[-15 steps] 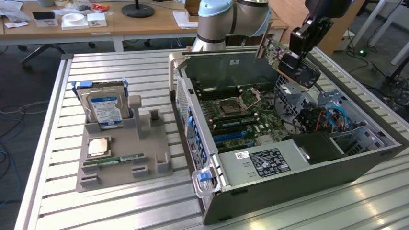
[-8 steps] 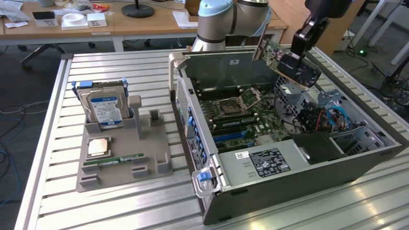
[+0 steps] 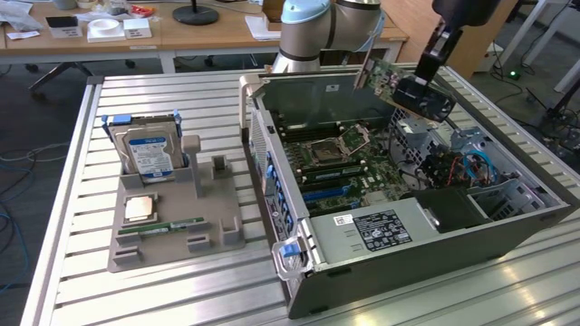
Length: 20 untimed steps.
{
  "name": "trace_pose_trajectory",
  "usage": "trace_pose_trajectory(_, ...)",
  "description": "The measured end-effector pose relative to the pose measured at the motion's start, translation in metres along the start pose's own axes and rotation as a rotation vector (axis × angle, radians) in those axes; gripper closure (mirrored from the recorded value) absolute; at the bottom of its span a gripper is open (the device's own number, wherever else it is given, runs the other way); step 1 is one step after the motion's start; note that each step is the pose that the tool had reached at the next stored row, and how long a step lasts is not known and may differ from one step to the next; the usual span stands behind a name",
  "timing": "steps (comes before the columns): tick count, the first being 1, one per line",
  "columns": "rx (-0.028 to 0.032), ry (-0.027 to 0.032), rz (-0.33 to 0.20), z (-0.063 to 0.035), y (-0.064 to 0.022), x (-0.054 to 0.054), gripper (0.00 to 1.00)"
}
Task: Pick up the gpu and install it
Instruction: 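Insert the gpu into the slot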
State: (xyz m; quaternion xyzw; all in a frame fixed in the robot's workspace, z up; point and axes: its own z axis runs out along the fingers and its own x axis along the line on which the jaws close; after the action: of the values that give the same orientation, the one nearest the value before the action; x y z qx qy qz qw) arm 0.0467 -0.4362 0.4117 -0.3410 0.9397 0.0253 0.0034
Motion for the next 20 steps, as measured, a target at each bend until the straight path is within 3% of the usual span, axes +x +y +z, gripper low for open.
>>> trace_pose_trajectory(20,-0.0086,0.0164,-0.363,0.0010,-0.0001,0.0000,0.74)
